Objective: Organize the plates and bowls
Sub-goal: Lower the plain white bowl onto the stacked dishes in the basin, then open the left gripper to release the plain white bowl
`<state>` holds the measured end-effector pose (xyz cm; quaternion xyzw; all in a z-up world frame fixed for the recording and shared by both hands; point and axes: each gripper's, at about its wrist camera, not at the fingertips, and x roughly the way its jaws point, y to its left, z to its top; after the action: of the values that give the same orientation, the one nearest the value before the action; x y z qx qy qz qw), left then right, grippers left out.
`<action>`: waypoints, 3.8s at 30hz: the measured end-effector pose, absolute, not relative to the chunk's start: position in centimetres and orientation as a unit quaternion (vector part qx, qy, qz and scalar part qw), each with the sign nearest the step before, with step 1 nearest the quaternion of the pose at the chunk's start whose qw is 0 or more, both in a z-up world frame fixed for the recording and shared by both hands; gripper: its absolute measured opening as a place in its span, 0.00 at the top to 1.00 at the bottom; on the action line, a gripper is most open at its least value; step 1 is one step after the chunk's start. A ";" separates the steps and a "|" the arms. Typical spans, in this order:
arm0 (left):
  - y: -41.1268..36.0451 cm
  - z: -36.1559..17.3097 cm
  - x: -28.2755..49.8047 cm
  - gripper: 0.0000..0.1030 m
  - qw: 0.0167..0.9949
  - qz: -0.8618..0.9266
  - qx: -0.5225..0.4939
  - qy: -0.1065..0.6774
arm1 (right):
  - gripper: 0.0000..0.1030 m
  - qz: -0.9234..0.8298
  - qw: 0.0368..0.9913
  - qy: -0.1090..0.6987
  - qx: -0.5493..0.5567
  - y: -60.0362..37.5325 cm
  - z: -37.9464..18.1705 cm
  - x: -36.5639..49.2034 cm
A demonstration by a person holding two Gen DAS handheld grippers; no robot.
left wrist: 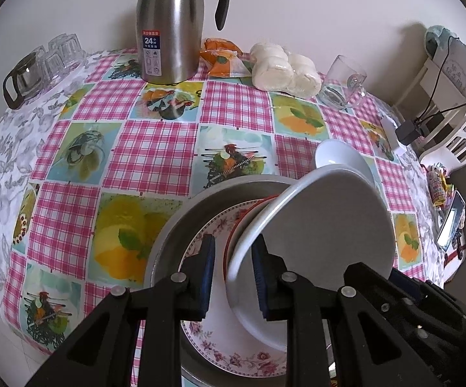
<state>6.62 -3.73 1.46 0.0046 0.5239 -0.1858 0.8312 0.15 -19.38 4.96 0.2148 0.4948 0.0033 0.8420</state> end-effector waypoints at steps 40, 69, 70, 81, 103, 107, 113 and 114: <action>-3.7 2.2 6.1 0.77 0.831 -0.197 -0.003 0.520 | 0.62 0.022 0.831 0.499 0.245 -20.0 4.9 0.0; -3.9 2.6 5.6 0.66 0.829 -0.201 0.002 0.522 | 0.57 0.034 0.825 0.504 0.252 -19.9 5.0 -0.3; -3.9 2.5 5.6 0.66 0.828 -0.202 0.001 0.523 | 0.57 0.034 0.826 0.504 0.251 -19.9 5.1 -0.3; -3.6 2.8 5.8 0.65 0.833 -0.199 -0.004 0.517 | 0.58 0.022 0.841 0.485 0.236 -20.0 5.9 -0.4; -1.0 6.1 5.5 0.40 0.879 -0.151 -0.036 0.450 | 0.19 -0.023 0.879 0.437 0.192 -20.6 7.8 -0.9; -0.2 6.2 5.8 0.38 0.883 -0.134 -0.046 0.448 | 0.13 -0.029 0.882 0.434 0.180 -20.6 7.8 -0.9; 0.3 5.9 6.1 0.26 0.886 -0.109 -0.044 0.448 | 0.06 -0.034 0.884 0.432 0.177 -20.6 7.7 -0.9; 0.3 5.9 6.1 0.26 0.886 -0.107 -0.044 0.448 | 0.05 -0.035 0.884 0.431 0.177 -20.6 7.7 -0.9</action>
<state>6.09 0.35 5.89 -0.0443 0.4483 -0.1069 0.8864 -0.87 -20.63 7.72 0.1767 0.4309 -0.0351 0.8843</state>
